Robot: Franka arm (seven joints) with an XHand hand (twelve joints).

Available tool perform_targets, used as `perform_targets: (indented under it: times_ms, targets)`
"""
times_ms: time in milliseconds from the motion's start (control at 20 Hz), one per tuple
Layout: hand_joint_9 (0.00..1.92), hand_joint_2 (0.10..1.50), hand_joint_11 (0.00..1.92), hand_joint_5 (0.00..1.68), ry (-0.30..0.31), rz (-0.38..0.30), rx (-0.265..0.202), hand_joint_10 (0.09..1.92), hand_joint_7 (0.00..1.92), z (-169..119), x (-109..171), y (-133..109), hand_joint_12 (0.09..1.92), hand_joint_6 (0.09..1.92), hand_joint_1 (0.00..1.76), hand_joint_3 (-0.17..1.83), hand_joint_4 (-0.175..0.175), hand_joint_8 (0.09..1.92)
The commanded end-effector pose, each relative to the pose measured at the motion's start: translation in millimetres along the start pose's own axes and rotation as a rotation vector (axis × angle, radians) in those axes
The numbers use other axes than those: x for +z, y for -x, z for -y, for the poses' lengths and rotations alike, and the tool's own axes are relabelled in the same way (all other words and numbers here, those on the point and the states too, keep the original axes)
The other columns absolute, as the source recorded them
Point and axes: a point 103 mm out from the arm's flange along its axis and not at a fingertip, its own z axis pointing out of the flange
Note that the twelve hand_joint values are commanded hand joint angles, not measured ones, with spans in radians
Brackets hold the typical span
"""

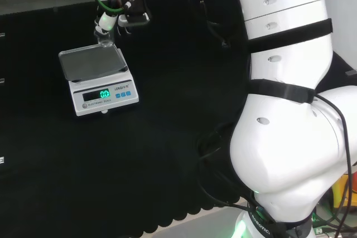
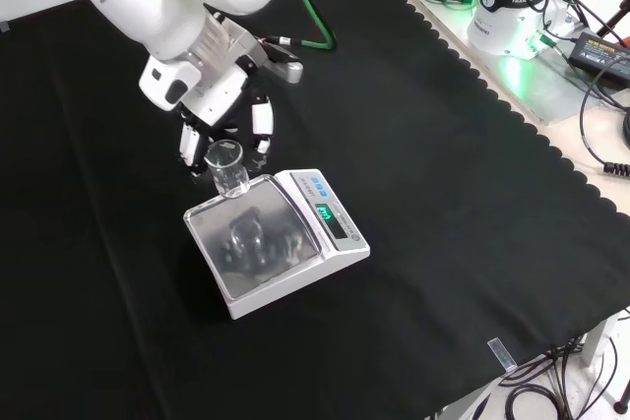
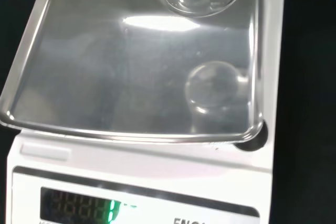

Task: Put the beaker on the electronic balance.

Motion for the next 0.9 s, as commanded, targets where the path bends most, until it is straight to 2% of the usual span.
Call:
perform_targets:
  times_ms: [50,200,550,900]
  targets:
    - [1.52,0.91,1.61,0.70,0.006,0.050,-0.005,0.35,1.00,2,11,-18,0.58,0.85,0.97,0.52,-0.175,0.90]
    - [1.52,0.91,1.61,0.70,0.012,0.076,-0.012,0.35,1.00,0,17,-26,0.58,0.85,0.97,0.52,-0.175,0.90]
    - [1.52,0.91,1.62,0.70,0.027,0.089,-0.028,0.35,1.00,-9,28,-40,0.57,0.85,0.97,0.53,-0.175,0.90]
    - [1.53,0.91,1.63,0.70,0.032,0.089,-0.018,0.35,1.00,-15,32,-42,0.58,0.85,0.97,0.53,-0.175,0.90]
